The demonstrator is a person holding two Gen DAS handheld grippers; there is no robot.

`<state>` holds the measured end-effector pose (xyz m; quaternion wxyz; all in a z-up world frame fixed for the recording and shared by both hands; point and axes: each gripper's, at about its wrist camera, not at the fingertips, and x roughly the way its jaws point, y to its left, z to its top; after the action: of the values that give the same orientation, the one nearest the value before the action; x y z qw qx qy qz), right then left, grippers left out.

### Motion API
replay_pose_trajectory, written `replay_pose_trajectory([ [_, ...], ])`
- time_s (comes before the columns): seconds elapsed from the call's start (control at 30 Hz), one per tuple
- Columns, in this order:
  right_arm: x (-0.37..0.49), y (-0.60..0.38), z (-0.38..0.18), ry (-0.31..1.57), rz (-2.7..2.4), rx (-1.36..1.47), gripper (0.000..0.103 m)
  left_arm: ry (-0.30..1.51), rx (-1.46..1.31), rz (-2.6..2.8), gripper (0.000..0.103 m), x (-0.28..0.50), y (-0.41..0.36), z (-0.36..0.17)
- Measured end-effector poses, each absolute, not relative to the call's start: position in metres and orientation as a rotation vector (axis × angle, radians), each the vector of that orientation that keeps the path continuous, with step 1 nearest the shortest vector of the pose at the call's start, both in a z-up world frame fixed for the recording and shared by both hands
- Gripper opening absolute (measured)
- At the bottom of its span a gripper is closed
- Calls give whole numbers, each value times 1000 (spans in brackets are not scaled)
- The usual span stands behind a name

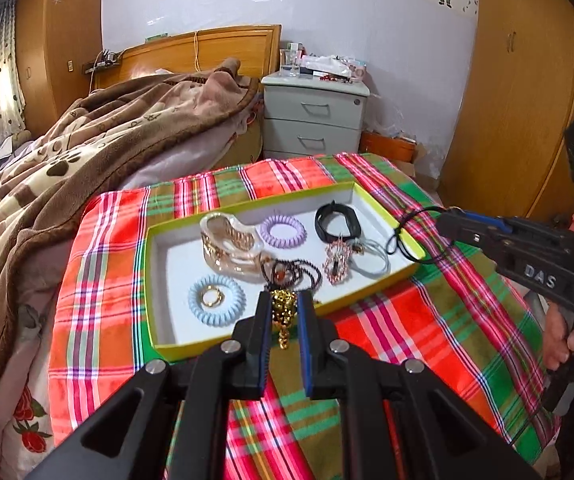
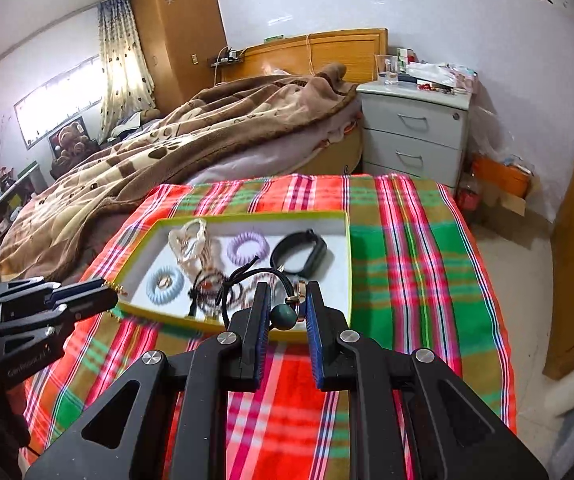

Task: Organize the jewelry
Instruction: 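Carry the gold chain and black elastic with both tools over the box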

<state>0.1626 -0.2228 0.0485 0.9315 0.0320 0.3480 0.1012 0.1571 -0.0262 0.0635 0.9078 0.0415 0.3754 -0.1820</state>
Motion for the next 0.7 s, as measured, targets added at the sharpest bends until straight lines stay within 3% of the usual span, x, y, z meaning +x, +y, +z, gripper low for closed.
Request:
replay_pose_trajectory([
  [0.7,276,-195,33,792,297,32,18,820,18,-367,13,210,-33,38],
])
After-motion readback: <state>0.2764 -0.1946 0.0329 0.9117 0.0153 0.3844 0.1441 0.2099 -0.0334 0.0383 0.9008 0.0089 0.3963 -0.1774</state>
